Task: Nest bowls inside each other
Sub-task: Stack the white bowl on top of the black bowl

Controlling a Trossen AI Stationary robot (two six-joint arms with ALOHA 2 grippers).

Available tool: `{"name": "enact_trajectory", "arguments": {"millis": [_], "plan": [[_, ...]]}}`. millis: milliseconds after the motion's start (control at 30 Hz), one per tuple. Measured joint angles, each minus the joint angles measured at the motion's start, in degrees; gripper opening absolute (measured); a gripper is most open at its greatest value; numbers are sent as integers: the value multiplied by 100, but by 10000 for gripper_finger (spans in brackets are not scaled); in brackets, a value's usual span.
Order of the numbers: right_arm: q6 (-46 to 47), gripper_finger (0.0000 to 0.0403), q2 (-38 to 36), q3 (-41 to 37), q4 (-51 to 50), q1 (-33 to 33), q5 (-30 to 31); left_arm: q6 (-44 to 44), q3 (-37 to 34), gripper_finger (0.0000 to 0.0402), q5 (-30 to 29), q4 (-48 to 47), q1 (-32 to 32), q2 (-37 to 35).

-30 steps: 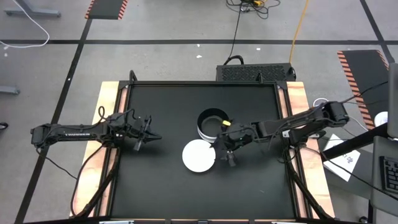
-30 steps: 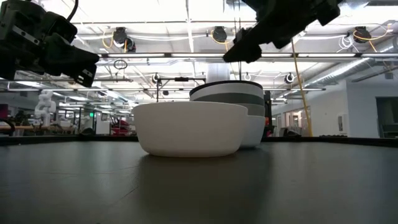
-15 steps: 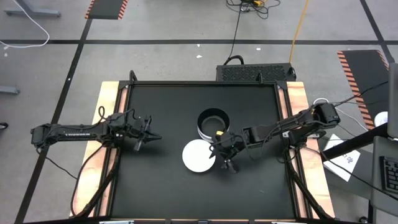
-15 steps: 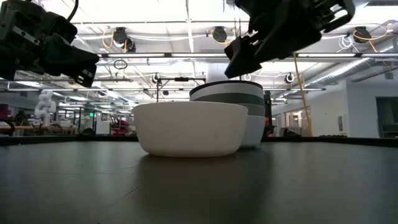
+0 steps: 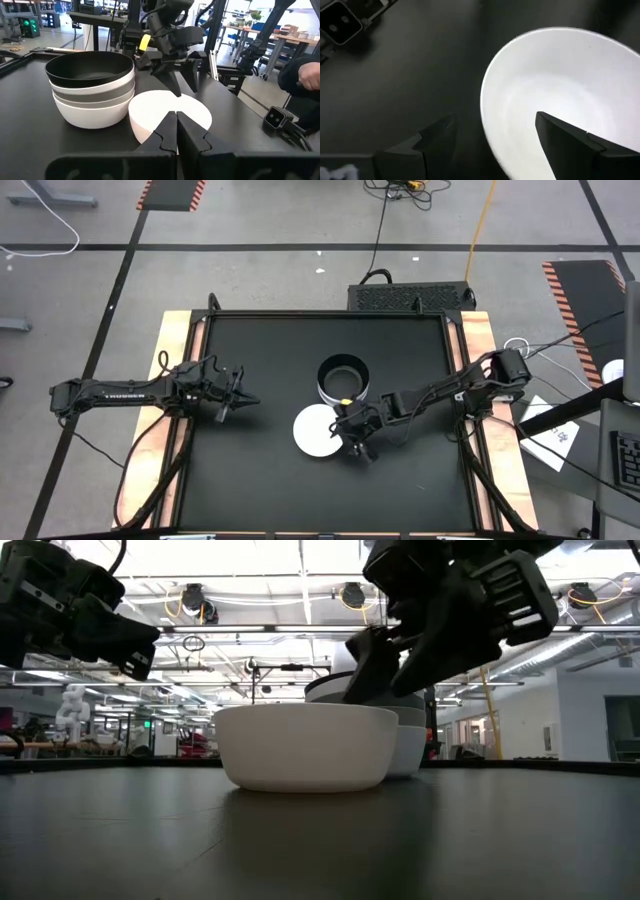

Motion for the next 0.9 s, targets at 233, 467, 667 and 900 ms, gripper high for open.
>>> {"name": "enact_trajectory", "arguments": {"millis": [233, 467, 667, 900], "plan": [[40, 260, 234, 4, 383, 2, -12, 29, 1, 3, -2, -7, 0, 1], [111, 248, 400, 2, 383, 4, -13, 74, 1, 3, 0, -7, 0, 1], [195, 193, 400, 2, 535, 7, -13, 76, 1, 3, 0, -9, 2, 0], [353, 108, 400, 2, 498, 14, -17, 80, 1, 3, 2, -9, -1, 1]]}}
